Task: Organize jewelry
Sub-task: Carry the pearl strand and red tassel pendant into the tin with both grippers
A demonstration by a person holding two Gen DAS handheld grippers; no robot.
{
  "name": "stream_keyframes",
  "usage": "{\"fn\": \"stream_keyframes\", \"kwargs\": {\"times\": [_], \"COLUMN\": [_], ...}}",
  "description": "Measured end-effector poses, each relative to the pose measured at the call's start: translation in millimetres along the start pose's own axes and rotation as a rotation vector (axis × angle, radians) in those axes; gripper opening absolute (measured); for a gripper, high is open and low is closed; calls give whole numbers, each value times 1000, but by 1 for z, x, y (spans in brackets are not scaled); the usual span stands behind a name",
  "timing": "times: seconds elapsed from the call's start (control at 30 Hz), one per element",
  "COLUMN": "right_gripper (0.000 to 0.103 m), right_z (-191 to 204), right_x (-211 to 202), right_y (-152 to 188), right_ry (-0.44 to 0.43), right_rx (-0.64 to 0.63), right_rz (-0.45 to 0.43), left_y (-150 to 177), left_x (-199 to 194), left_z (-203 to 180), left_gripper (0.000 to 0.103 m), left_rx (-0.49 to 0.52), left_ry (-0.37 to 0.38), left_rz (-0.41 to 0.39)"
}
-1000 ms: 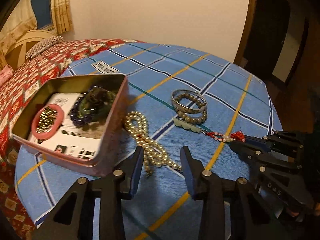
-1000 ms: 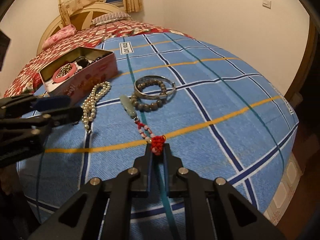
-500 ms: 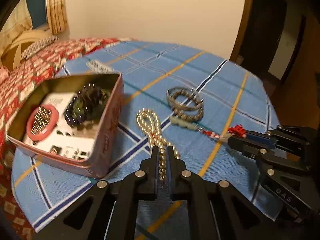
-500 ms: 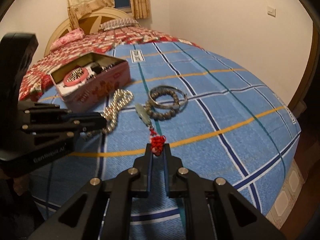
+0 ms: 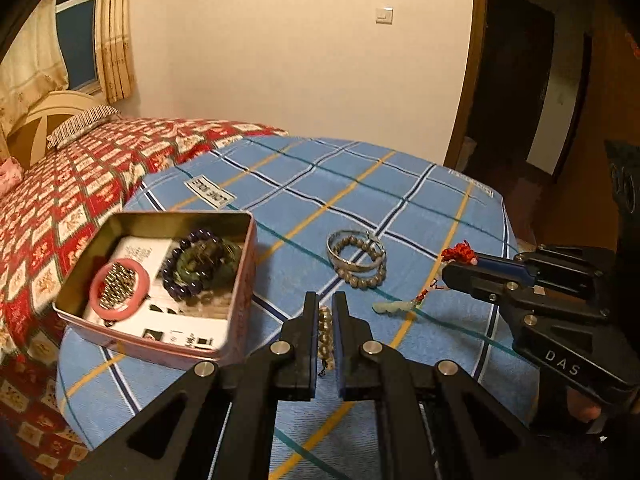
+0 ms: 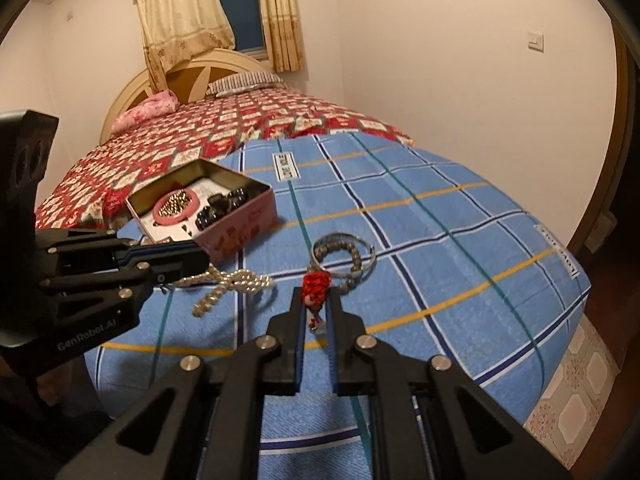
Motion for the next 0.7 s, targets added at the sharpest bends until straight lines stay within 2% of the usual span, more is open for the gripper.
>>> {"fn": "stream_keyframes", "kwargs": {"times": [0.7], "right_gripper": [11], "right_z": [27], "right_x": [8], "right_y": [-38], "right_ry": [-55], "right_rx": [-68], "right_rz": [-73], "left_y": [-47], "left_x": [-33], "left_z": [39], "left_gripper": [5], "left_rx": [4], "left_ry": [-89], "left_rz": [-115]}}
Point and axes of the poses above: each gripper's, at about its wrist camera, not at the fingertips, and x roughly the way its jaws point, z to its left, y to its underside, the point moved 2 cm from there along x, roughly the way its jaws point, and after that the axes turned 15 degrees about -z, right-handed, at the moved point
